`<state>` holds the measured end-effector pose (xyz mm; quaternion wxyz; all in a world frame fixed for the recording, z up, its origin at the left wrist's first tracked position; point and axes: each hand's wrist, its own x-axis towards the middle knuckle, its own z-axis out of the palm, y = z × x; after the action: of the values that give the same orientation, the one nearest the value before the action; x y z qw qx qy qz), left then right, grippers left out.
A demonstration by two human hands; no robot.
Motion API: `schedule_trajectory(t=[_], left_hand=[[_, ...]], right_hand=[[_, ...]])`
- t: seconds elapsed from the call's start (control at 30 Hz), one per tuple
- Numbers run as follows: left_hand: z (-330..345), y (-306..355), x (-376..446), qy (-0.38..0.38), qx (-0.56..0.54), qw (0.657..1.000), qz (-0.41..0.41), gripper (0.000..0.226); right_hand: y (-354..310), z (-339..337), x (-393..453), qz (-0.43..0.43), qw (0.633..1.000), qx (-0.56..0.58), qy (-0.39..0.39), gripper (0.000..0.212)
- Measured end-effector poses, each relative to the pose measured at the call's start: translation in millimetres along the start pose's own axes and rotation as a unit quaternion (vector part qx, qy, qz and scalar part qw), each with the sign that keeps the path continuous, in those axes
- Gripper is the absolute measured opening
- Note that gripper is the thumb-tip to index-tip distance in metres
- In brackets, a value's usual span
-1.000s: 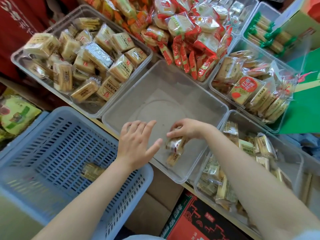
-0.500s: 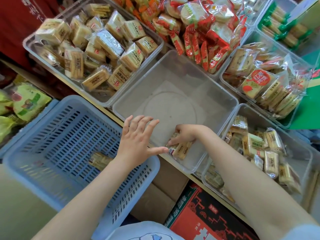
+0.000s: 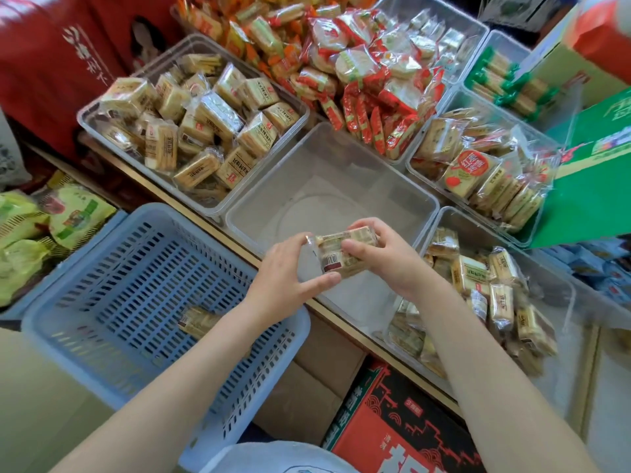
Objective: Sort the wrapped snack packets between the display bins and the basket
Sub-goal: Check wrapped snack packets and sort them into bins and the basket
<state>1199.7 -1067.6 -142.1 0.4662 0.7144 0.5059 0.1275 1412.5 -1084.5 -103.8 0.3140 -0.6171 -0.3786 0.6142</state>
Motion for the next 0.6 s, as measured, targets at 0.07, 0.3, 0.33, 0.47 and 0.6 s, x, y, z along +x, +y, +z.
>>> schedule_trajectory(t=[0.07,0.3,0.33,0.47,0.6], left_hand=[[5.3,27.2,-14.4,-0.032,-0.216,0.975,-0.037,0.097],[28.9,67.8,-71.4,-0.056,-0.424,0.896,-0.12,0.039],[31.2,69.1,-81.2,-0.06,-0.439,0.888,-0.124,0.035],[42.9,75.1,-115.3,-0.102,-0.48,0.861,-0.131,0.036],[63.8,85.1,-141.1,-0.125,-0.486,0.856,-0.128,0.034]], right_hand=[[-1.8,9.4,-31.0,-0.032,0.997,0.069,0.029,0.046],[36.7,32.9,-116.0,-0.071,0.971,0.193,0.122,0.029],[44.7,32.0,-127.7,-0.074,0.969,0.204,0.122,0.031],[75.0,31.7,-168.8,-0.094,0.957,0.244,0.126,0.02],[93.2,33.5,-203.7,-0.09,0.943,0.276,0.165,0.018]])
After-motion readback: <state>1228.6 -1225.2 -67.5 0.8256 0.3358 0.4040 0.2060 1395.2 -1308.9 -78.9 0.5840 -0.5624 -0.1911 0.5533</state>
